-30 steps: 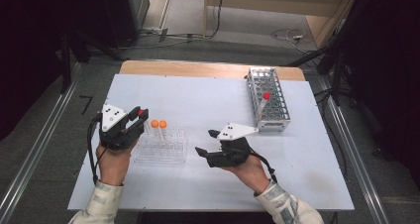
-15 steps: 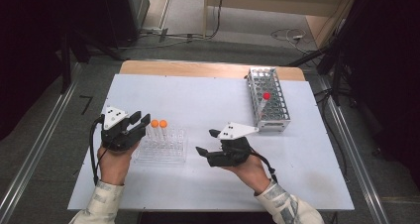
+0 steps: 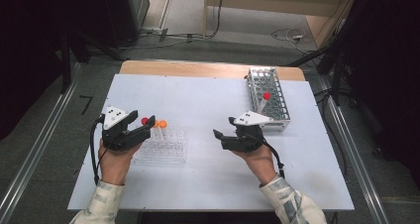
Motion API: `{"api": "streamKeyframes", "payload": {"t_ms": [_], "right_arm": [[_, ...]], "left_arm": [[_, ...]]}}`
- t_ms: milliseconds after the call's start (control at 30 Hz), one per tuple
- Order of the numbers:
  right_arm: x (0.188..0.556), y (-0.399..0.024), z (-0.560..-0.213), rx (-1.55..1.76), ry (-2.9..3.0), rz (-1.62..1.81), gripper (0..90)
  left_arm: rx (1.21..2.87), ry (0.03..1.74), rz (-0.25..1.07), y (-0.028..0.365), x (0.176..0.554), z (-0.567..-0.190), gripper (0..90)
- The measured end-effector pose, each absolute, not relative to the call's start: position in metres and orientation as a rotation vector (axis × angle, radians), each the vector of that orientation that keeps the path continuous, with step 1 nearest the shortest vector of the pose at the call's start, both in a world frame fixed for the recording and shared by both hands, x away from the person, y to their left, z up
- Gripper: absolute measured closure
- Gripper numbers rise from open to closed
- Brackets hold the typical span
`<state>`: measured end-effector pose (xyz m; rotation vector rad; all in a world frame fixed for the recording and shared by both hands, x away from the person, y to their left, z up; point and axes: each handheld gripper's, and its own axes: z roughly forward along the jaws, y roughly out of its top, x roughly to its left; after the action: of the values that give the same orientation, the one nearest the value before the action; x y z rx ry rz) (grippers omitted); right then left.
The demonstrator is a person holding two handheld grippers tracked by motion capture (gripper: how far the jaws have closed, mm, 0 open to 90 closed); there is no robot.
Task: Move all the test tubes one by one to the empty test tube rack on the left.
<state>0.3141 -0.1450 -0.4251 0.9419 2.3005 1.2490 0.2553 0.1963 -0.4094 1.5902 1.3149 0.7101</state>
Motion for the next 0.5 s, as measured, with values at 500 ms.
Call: {"api": "streamKeyframes", "payload": {"t_ms": [500], "right_arm": [[0.356, -0.222, -0.406, 1.175, 2.005, 1.196, 30.7]], "left_arm": [[1.527, 1.319, 0.692, 0.197, 0.253, -0.405, 23.8]]}}
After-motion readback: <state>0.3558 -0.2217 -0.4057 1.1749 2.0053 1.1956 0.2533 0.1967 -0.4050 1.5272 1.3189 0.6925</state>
